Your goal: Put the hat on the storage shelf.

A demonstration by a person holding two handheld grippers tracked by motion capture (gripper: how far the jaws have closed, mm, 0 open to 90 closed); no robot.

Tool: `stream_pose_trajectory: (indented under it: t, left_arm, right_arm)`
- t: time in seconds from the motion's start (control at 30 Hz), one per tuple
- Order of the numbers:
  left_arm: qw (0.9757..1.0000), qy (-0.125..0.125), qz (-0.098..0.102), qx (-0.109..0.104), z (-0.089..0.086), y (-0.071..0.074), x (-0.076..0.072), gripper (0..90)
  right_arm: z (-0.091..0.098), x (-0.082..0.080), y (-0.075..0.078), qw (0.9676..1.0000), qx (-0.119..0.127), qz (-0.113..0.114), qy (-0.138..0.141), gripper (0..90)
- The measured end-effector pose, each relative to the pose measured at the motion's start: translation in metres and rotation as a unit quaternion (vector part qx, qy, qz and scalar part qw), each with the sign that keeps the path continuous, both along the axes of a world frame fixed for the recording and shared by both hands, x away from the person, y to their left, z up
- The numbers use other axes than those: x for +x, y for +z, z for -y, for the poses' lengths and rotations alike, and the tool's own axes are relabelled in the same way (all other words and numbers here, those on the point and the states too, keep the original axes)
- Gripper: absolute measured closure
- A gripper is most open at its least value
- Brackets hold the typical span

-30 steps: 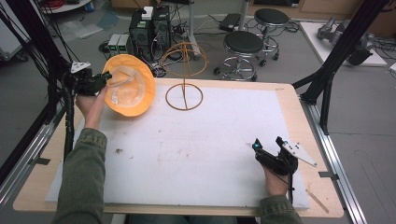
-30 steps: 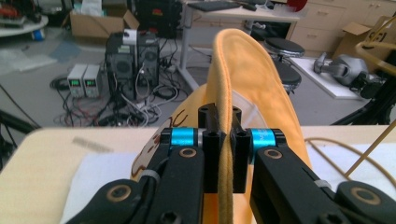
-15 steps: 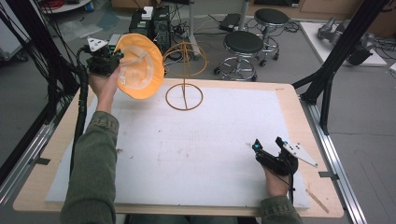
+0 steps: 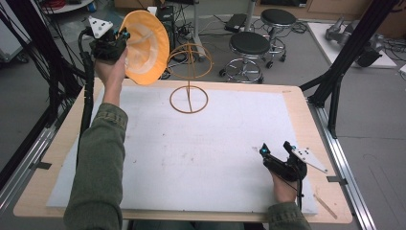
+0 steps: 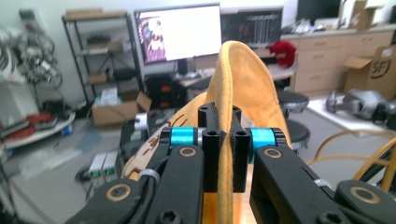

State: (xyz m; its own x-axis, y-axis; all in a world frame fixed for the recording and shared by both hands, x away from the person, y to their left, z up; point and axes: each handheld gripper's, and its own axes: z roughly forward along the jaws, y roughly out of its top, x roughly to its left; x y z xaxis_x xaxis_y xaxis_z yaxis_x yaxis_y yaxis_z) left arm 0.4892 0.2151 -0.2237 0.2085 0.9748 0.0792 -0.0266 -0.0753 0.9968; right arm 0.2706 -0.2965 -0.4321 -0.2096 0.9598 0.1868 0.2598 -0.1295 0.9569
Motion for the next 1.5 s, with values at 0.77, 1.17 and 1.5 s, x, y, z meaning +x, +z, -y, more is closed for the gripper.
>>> stream_pose_trajectory:
  t: [0.77,1.17,1.5]
  left_arm:
    - [0.9930,-0.082,0.083,0.019,0.082,0.020,0.006,87.3]
    - [0.9840,-0.144,0.085,0.061,0.132,0.001,0.011,87.1]
    - [0.9776,-0.187,0.072,0.064,0.155,-0.015,0.013,87.1]
  right_arm:
    - [0.001,-0.002,0.000,1.0000,0.004,0.001,0.005,11.5]
    - [0.003,-0.003,0.001,0.9999,0.010,-0.002,0.004,11.5]
    - [0.005,-0.004,0.001,0.9999,0.010,-0.003,0.004,11.5]
